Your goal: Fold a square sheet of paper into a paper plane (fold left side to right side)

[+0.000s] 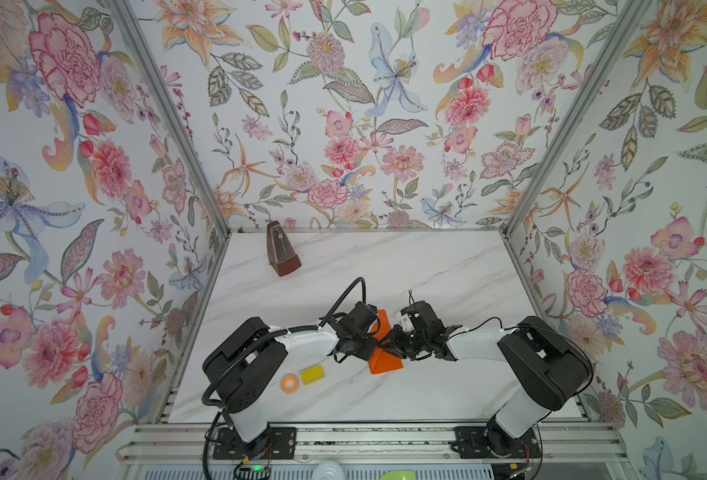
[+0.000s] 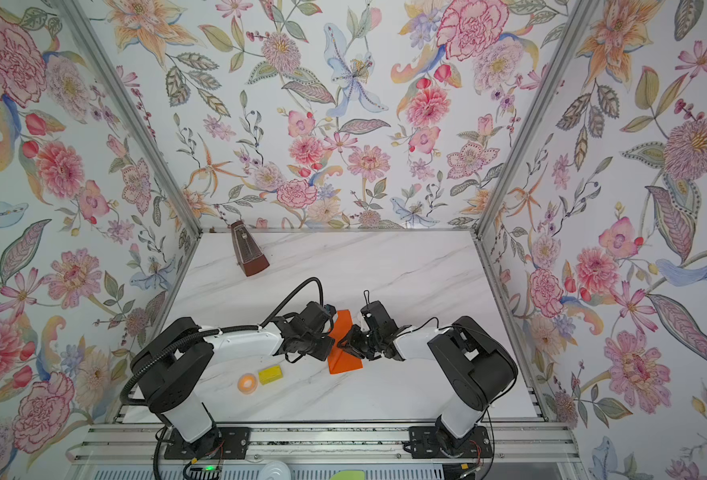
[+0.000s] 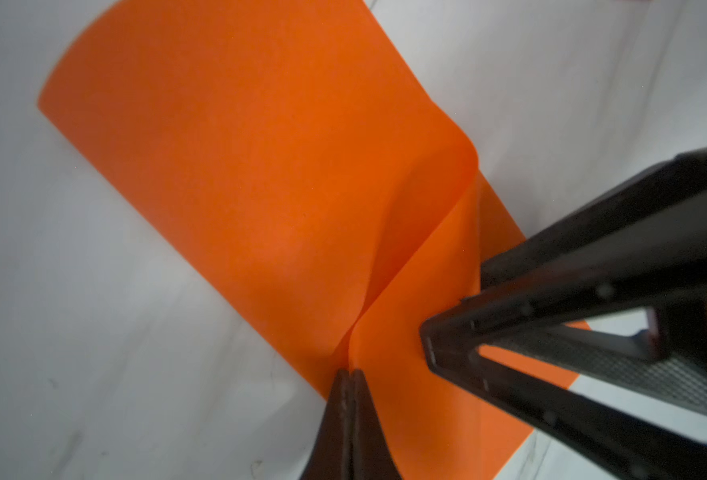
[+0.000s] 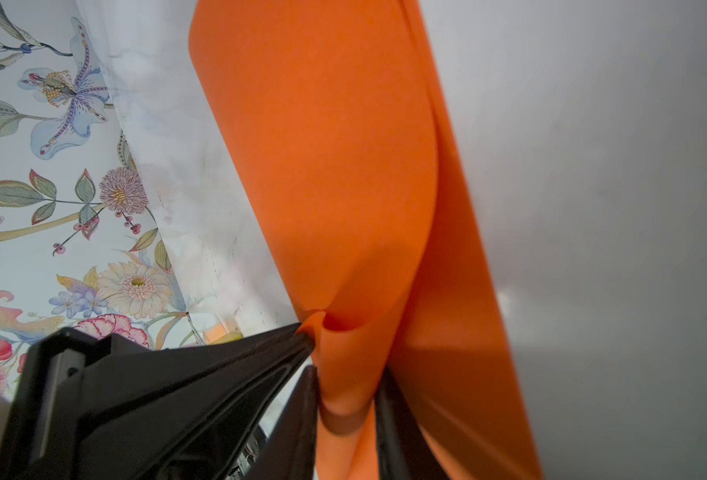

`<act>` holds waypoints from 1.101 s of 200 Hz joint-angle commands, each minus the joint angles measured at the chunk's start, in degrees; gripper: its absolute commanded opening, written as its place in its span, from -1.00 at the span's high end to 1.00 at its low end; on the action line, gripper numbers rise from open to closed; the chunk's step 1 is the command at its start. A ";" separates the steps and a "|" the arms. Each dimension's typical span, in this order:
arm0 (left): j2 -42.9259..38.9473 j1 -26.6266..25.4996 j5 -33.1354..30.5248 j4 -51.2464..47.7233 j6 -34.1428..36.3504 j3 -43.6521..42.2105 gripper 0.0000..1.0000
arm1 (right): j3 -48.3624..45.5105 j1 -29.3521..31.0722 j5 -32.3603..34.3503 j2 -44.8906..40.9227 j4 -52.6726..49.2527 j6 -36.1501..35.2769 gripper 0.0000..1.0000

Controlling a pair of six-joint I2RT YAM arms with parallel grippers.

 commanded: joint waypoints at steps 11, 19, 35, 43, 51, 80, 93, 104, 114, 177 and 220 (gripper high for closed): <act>-0.15 0.87 -0.42 -0.38 0.51 1.51 1.00 | -1.36 0.11 1.62 1.34 -3.46 -1.27 0.37; -0.05 0.92 -0.42 -0.31 0.49 1.52 1.00 | -1.34 0.10 1.62 1.37 -3.60 -1.40 0.37; -0.08 1.13 -0.59 -0.11 0.52 1.43 1.00 | -1.34 0.14 1.71 1.57 -3.94 -1.58 0.40; -0.19 1.21 -0.66 -0.02 0.47 1.37 1.00 | -1.33 0.14 1.80 1.64 -4.00 -1.70 0.43; -0.18 1.22 -0.75 -0.03 0.45 1.34 1.00 | -1.44 0.15 1.80 1.70 -3.94 -1.69 0.45; -0.39 1.58 -0.64 0.28 0.59 1.25 1.00 | -1.68 0.11 1.80 2.06 -4.09 -1.70 0.51; -0.25 1.67 -0.27 0.40 0.69 1.43 1.00 | -1.77 0.11 1.80 2.15 -4.09 -1.65 0.53; -0.05 1.62 0.06 0.58 0.69 1.43 1.00 | -1.86 0.11 1.80 2.16 -4.13 -1.71 0.56; 0.03 1.67 0.52 0.84 0.78 1.44 1.00 | -1.86 0.17 1.88 2.17 -4.18 -1.76 0.57; 0.21 1.68 2.07 2.09 1.13 1.69 1.00 | -2.12 0.08 2.24 1.90 -4.82 -2.00 0.65; 1.52 1.73 0.97 0.46 1.40 2.57 1.00 | -2.28 0.06 2.32 1.73 -5.02 -2.10 0.64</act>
